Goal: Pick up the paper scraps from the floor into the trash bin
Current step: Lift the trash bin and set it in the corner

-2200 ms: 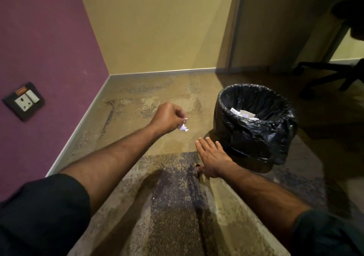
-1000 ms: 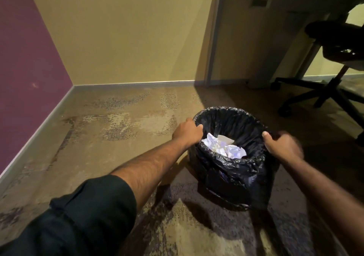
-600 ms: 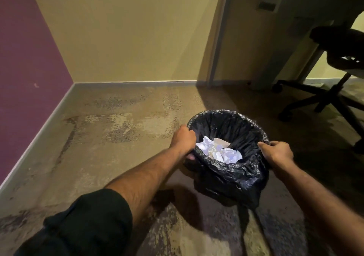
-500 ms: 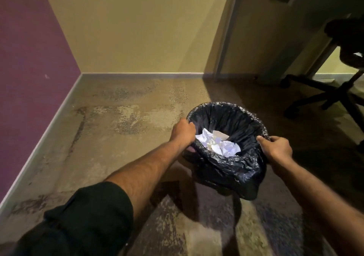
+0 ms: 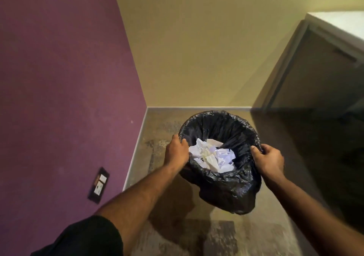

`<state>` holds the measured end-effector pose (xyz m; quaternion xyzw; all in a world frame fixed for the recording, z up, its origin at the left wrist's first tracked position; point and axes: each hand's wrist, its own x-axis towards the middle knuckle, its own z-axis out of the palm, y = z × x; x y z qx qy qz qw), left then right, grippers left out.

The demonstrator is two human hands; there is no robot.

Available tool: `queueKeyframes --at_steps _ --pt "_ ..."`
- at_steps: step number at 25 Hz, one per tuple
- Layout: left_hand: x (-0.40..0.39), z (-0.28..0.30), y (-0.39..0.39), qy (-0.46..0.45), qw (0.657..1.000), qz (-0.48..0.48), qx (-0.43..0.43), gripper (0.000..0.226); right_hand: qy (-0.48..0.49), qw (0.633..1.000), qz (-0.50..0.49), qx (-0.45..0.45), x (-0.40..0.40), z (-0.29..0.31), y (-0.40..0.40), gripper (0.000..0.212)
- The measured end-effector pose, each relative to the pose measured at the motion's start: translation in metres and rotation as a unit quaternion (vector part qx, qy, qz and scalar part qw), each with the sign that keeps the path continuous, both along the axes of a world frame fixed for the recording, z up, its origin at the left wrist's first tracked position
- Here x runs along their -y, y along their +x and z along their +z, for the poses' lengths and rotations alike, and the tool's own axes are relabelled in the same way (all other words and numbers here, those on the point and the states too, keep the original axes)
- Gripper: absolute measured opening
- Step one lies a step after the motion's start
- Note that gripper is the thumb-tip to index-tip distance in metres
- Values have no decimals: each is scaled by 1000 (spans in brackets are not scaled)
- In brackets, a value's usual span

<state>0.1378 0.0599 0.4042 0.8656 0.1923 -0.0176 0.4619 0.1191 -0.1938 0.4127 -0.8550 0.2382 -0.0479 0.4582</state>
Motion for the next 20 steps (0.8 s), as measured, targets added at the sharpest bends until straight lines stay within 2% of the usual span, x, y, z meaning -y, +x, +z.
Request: queueKeyframes --at_steps 4,8,11,13,14,17,20 --pt "-49 23 48 -28 999 39 13 32 18 999 -11 34 -58 30 62 29" --pt "-90 37 116 -26 997 75 17 32 18 999 16 20 -103 48 149 34" --pt "-118 36 166 -29 993 111 21 33 -13 999 33 -13 -137 50 204 61" --pt "-136 33 190 -36 990 134 20 34 -61 998 0 -17 -159 47 229 80" --pt "-147 30 203 -47 987 151 19 35 -59 998 -22 -17 -172 46 239 83" --pt "-182 12 244 -92 977 192 18 34 70 993 -70 -70 -214 33 277 75" --pt "-200 -11 279 -107 971 216 14 38 160 980 -82 -87 -252 10 311 55"
